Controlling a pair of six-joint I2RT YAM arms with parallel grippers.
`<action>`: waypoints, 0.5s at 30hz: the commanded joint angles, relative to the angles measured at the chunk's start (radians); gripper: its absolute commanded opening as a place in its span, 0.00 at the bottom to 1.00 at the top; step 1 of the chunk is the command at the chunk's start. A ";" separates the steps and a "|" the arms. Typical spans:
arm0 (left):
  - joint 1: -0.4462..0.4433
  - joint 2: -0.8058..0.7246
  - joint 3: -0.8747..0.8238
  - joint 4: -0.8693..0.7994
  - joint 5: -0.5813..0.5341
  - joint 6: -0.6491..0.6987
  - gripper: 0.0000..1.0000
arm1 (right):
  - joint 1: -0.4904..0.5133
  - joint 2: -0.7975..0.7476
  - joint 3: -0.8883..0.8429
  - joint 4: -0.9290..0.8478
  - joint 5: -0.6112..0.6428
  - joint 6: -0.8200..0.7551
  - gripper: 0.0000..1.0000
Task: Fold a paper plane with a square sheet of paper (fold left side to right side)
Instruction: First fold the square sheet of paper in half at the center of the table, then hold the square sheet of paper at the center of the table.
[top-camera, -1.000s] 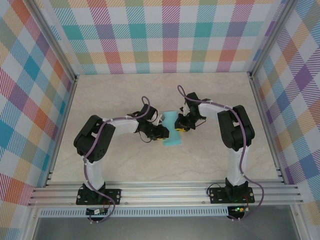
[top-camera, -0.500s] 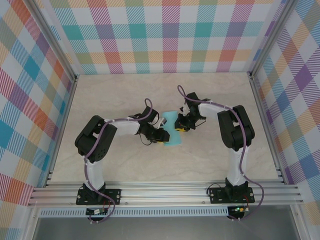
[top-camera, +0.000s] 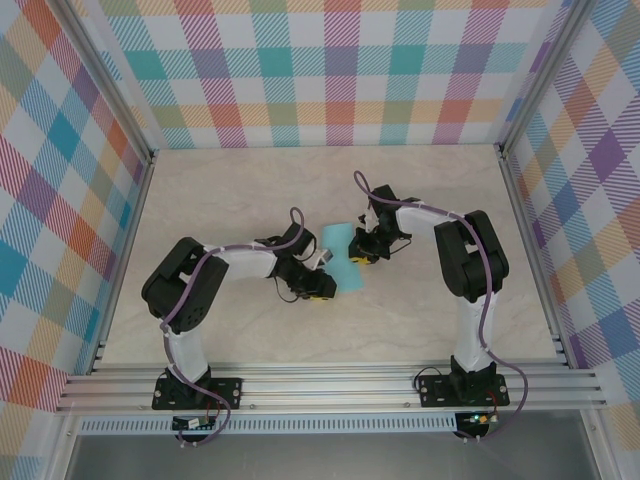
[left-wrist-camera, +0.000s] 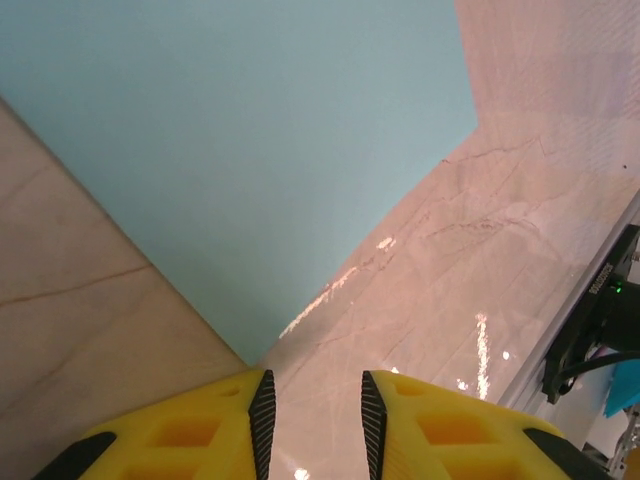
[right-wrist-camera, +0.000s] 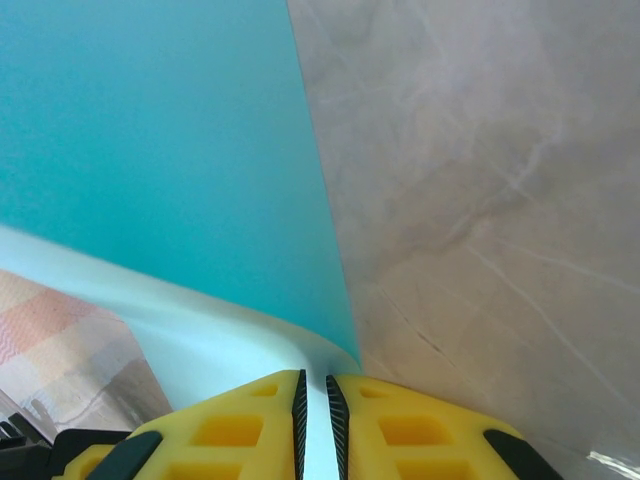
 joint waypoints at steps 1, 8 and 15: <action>-0.018 -0.047 -0.011 -0.049 0.032 0.005 0.31 | 0.005 0.067 -0.026 -0.039 0.076 -0.007 0.17; 0.022 -0.124 0.032 -0.044 -0.021 -0.029 0.31 | 0.005 0.061 -0.027 -0.039 0.073 -0.008 0.17; 0.074 0.012 0.152 0.022 -0.014 -0.058 0.31 | 0.005 0.060 -0.023 -0.035 0.068 -0.008 0.17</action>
